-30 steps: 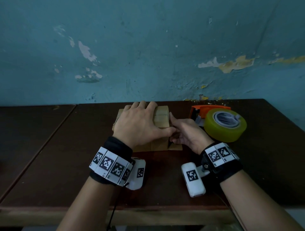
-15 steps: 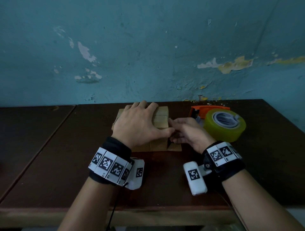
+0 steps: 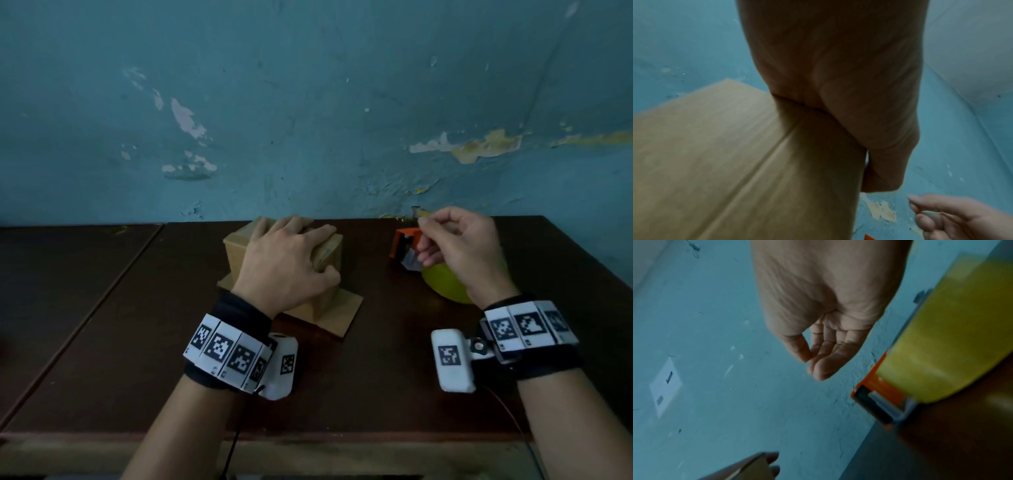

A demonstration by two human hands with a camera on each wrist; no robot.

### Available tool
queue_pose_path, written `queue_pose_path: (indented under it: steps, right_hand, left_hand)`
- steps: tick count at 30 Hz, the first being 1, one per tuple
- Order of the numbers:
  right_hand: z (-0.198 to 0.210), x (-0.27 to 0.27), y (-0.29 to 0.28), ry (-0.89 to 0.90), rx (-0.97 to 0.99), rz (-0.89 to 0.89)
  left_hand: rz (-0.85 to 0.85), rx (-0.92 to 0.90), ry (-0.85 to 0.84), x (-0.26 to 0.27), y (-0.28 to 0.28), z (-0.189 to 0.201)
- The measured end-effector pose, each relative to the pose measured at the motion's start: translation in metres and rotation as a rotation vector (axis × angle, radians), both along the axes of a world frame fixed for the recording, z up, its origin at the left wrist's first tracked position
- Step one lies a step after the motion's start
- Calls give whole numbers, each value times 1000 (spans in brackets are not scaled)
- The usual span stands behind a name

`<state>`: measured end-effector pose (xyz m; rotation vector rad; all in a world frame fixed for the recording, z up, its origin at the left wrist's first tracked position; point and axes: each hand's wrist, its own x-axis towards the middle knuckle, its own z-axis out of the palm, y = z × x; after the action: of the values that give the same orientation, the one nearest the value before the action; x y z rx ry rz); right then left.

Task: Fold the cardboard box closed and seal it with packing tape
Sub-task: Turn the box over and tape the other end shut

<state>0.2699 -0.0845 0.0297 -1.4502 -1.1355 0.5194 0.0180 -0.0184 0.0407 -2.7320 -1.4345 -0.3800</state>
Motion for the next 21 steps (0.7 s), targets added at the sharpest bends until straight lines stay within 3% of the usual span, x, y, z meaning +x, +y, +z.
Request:
queue_pose_path:
  steps: [3,6,9,15,21]
  right_hand:
    - [6,21,-11,-41,72,-159]
    - [5,44,-18,-38,105,-440]
    - [4,60,-21,-124,-37,-638]
    - [-5,66,-18,-142,-467,-536]
    - [-13,59,-9,-94,-549,-386]
  left_hand:
    - [-16,-3,-15,-2,-2,-2]
    - [-40,-11,-26,-6,-3,-2]
    - [-65,-15,-23,-7,-2,-1]
    - [-251,-24,-103,-4,4,-2]
    - [-331,-32,-11,-8,4,-1]
